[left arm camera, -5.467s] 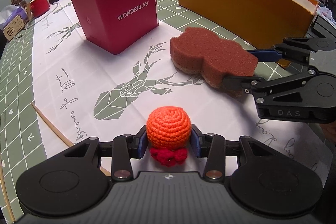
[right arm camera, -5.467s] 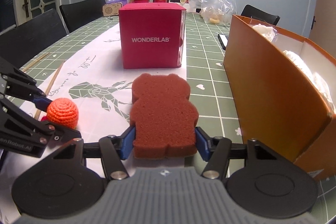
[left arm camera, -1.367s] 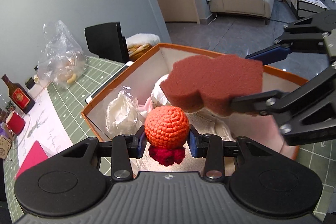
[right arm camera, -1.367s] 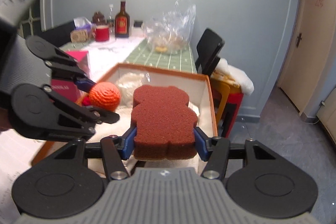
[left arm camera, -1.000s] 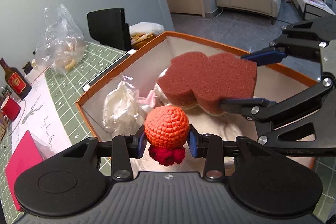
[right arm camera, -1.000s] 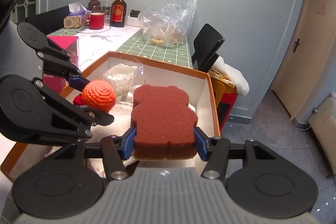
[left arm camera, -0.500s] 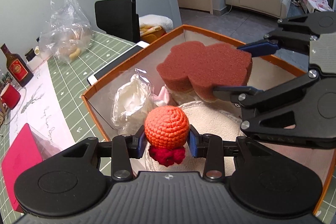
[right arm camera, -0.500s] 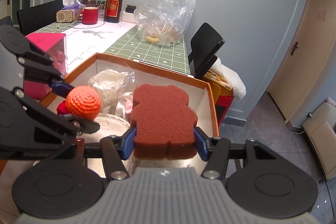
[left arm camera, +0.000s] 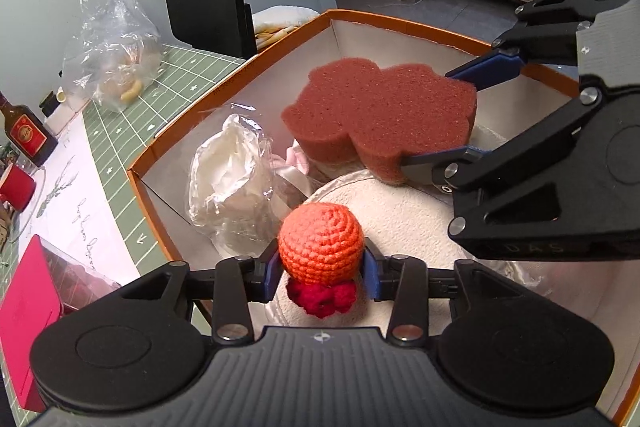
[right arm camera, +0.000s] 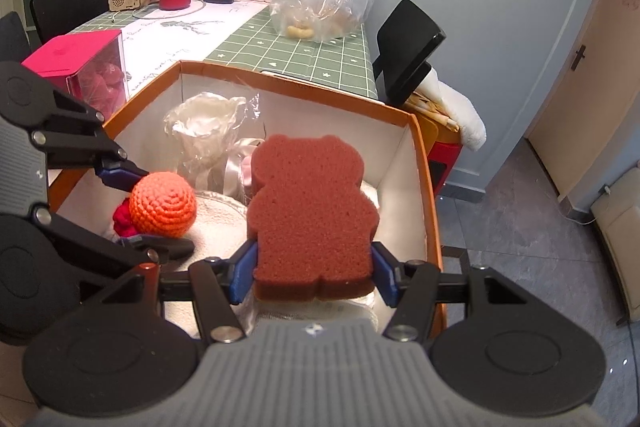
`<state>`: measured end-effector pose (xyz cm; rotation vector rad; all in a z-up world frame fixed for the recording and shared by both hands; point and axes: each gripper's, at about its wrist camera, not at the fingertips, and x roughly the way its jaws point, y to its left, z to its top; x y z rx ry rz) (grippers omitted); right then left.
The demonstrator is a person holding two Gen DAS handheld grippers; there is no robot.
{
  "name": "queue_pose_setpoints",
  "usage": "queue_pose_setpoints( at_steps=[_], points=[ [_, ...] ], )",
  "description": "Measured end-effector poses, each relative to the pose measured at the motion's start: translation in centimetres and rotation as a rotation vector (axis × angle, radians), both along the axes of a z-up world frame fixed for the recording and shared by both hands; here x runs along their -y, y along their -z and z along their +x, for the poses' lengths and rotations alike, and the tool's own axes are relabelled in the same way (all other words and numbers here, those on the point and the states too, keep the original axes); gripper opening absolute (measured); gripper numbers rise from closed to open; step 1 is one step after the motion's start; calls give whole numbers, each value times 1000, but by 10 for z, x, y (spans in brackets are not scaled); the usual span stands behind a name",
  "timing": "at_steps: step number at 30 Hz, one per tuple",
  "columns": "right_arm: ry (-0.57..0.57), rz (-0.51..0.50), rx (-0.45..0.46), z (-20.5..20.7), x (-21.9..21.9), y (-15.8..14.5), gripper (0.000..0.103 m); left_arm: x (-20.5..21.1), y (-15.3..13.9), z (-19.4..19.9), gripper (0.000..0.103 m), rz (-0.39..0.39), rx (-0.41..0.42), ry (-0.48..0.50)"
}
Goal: Organize soft objects
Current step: 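Open both tools to drop the sponge and ball into the shoebox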
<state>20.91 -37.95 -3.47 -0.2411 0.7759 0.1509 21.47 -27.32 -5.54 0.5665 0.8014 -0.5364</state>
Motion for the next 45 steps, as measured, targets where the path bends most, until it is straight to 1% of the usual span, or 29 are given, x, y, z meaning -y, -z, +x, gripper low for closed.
queue_pose_setpoints(
  at_steps=[1,2,3,4,6,9,13,14,16,18,20,22,23,26,28,30,34,39,42,45],
  points=[
    [3,-1,1,0,0,0,63,0,0,0,53,3,6,-2],
    [2,1,3,-1,0,0,63,0,0,-1,60,10,17,-6],
    [2,2,6,-1,0,0,63,0,-1,-1,63,14,27,-6],
    [2,4,11,-2,0,0,63,0,-2,-2,64,15,36,-2],
    [5,9,26,-4,1,-1,64,-2,-5,-3,69,7,41,2],
    [15,19,50,-7,3,-3,67,-6,-12,-6,70,-22,33,3],
    [41,30,107,-14,5,-9,81,-12,-23,-11,70,-49,46,6],
    [59,28,130,-17,5,-11,82,-14,-27,-13,70,-62,50,4],
    [90,46,155,-23,7,-16,83,-19,-36,-18,70,-102,71,-2],
    [116,99,172,-31,12,-25,83,-26,-45,-27,70,-158,89,0],
    [126,132,194,-42,12,-35,86,-34,-51,-33,72,-226,72,-9],
    [147,146,227,-55,10,-45,97,-42,-56,-40,73,-289,49,-33],
    [162,156,242,-64,9,-50,99,-48,-59,-45,74,-333,38,-48],
    [196,213,266,-86,8,-63,100,-63,-66,-60,81,-444,19,-81],
    [216,256,275,-102,8,-70,100,-70,-70,-72,81,-489,24,-99],
    [224,286,290,-117,6,-73,100,-75,-73,-82,84,-513,24,-109],
    [251,295,299,-141,-3,-74,100,-78,-76,-100,84,-498,28,-134],
    [335,288,315,-165,-15,-73,100,-81,-75,-112,90,-479,24,-185],
    [389,284,297,-172,-20,-68,100,-81,-73,-121,90,-441,41,-213],
    [408,318,303,-182,-22,-59,100,-85,-69,-130,90,-416,69,-247]
  ],
)
